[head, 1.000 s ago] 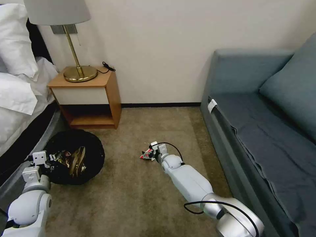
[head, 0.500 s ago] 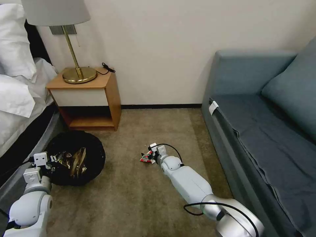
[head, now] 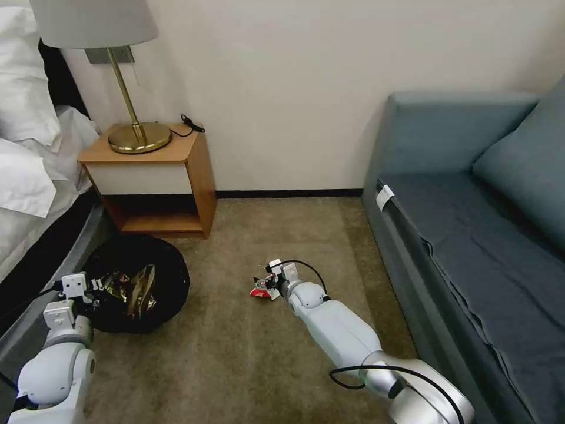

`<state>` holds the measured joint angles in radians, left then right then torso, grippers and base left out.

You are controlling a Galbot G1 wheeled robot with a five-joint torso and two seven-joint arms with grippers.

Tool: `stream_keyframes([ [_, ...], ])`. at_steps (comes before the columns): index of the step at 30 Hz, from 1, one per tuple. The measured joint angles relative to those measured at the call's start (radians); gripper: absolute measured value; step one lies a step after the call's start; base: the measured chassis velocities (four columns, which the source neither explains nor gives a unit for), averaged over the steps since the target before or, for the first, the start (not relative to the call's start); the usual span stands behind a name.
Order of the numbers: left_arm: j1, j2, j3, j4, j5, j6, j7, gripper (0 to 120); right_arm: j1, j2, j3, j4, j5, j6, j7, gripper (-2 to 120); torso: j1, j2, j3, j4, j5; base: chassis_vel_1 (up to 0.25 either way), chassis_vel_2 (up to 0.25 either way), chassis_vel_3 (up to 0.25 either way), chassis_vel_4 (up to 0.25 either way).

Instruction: Pick up the trash bin, then pick up the garbage on the floor and place it into the trash bin.

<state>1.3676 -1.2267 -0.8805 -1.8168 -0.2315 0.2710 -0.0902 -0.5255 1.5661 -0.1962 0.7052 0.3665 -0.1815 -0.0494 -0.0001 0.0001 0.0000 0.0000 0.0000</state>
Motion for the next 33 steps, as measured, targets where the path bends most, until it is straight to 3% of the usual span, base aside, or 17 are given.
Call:
stream_keyframes([
  [7,0.001,0.003,0.002,0.0,0.0,0.0,0.0,4,-0.009,-0.012,0.001,0.003,-0.005,-0.003,0.003,100,0.0,0.0,0.0,0.0,0.0,-0.063,0.044,0.05,-0.048],
  [15,0.007,0.007,0.0,0.002,-0.005,-0.002,0.003,4,-0.056,-0.076,-0.019,0.085,0.026,-0.044,0.034,100,0.0,0.0,0.0,-0.0001,0.0001,-0.05,0.038,0.035,-0.048],
  [33,0.014,0.006,0.0,0.006,-0.008,-0.002,0.001,4,-0.094,-0.061,-0.029,0.123,0.033,-0.07,0.041,100,0.0,0.0,0.0,0.0,0.0,-0.011,0.013,0.016,-0.018],
])
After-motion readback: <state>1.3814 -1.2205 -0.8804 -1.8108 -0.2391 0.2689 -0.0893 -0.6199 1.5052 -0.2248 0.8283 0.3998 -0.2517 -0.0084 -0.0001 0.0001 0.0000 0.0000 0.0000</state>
